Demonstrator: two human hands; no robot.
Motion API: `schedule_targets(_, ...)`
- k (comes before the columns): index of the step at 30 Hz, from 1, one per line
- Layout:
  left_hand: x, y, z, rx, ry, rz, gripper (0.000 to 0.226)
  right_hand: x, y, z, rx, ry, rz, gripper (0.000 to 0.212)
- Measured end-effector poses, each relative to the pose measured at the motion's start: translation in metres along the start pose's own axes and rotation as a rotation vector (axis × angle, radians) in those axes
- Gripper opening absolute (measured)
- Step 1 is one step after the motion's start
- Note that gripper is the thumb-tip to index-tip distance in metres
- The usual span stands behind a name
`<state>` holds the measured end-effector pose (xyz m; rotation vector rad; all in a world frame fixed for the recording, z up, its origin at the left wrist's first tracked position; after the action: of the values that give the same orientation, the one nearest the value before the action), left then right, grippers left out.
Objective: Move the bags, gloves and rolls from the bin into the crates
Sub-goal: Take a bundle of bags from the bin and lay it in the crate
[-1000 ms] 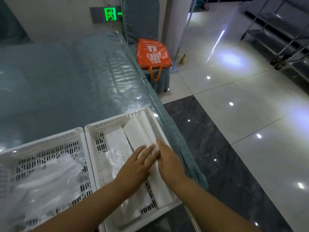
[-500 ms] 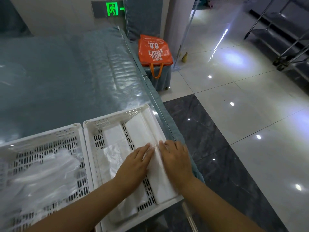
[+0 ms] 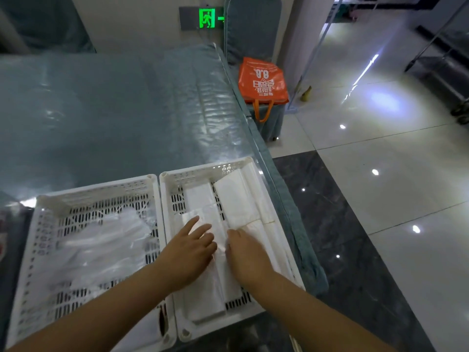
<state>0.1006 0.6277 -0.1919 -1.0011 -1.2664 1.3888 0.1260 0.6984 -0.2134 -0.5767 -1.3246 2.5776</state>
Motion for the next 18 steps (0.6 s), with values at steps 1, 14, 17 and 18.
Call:
schedule_targets(1,-0.001,-0.005,0.000,0.008,0.018,-0.009,0.009,-0.001,0.006,-0.001,-0.011,0.035,0.005,0.021)
schedule_targets(14,-0.027,-0.018,0.025,-0.116,-0.099,0.037,0.018,0.011,0.031,0.006,-0.200,0.262,-0.100,0.038)
schedule_targets(17,-0.034,-0.016,0.029,-0.120,-0.113,0.033,0.020,0.010,0.027,0.010,-0.165,0.209,-0.131,0.021)
schedule_targets(18,-0.036,-0.015,0.030,-0.123,-0.112,0.033,0.021,0.009,0.027,0.012,-0.169,0.187,-0.124,0.020)
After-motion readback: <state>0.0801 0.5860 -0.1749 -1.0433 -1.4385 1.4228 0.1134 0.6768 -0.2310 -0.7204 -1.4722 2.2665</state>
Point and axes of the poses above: each hand's wrist, its own x-axis towards the middle knuckle, its own y-axis out of the palm, z = x × y, the point moved 10 cm from there along x, towards the middle knuckle, and after that the axes turned 5 degrees about x, right-handed, at the moved point
